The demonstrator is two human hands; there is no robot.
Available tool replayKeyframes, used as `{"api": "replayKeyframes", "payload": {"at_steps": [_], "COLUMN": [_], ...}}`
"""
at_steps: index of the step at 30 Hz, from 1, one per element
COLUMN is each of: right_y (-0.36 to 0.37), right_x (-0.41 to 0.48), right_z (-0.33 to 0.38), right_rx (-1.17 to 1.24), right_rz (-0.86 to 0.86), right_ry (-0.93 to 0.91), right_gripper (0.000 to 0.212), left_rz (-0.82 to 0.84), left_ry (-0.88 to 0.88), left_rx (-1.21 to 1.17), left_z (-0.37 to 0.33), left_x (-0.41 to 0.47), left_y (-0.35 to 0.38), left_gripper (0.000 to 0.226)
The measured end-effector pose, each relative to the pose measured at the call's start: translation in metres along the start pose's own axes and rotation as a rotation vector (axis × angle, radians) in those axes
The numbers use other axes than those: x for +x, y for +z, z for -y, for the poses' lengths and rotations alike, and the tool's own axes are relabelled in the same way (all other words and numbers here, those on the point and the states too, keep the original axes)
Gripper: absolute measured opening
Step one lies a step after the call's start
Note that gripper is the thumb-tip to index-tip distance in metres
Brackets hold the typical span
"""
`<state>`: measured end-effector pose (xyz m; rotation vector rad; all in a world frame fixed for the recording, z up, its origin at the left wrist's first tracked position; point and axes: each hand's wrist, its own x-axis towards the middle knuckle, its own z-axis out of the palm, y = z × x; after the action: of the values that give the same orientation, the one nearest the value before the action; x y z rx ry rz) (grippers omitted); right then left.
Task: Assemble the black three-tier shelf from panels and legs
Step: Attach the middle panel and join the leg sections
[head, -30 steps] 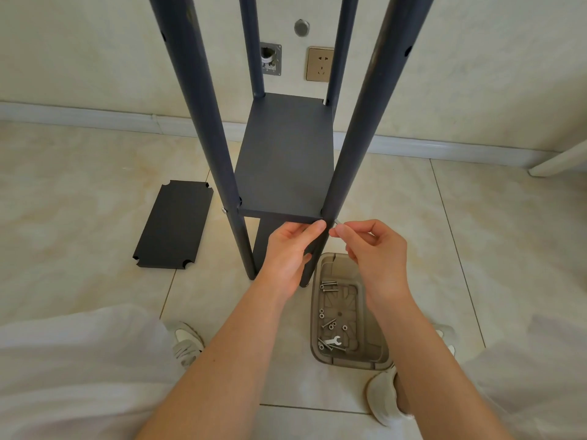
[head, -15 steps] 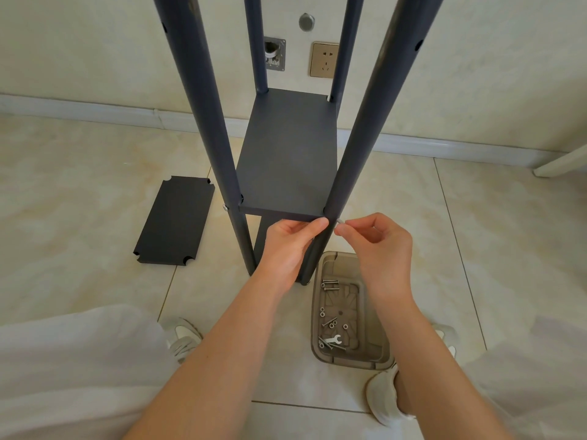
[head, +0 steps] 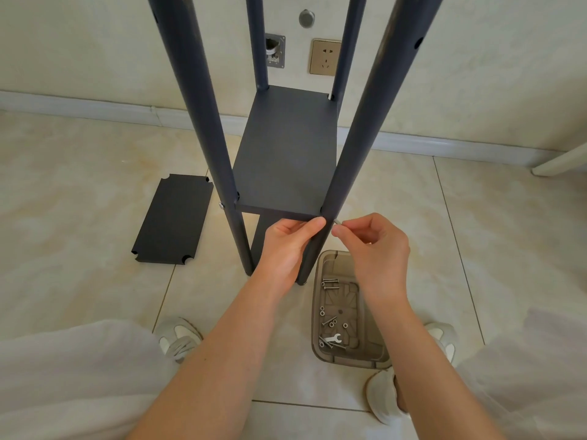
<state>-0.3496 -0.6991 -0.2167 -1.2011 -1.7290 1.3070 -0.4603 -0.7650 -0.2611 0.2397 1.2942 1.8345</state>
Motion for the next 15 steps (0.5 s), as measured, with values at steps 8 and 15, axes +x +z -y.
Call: {"api": "replayKeyframes", "payload": {"at_steps": [8,15], "right_y": [0.0003,0.0017], "right_x": [-0.0022,-0.0011], "right_z": [-0.0011,0.0008], "right_rx": [0.011,0.052], "right_rz": [0.003,0.002], "right_ry": [-0.016,0.023], "right_gripper": [0.013,0.011], "left_rz": [-0.013,0.01], "left_ry": [-0.012,-0.016], "left_rx": [-0.03,-0.076], "left_z": [0.0001,-0.0001], "left_x": [-0.0014,-0.0029], "left_y": [0.001,0.0035], "left_gripper": [0.011,0.011]}}
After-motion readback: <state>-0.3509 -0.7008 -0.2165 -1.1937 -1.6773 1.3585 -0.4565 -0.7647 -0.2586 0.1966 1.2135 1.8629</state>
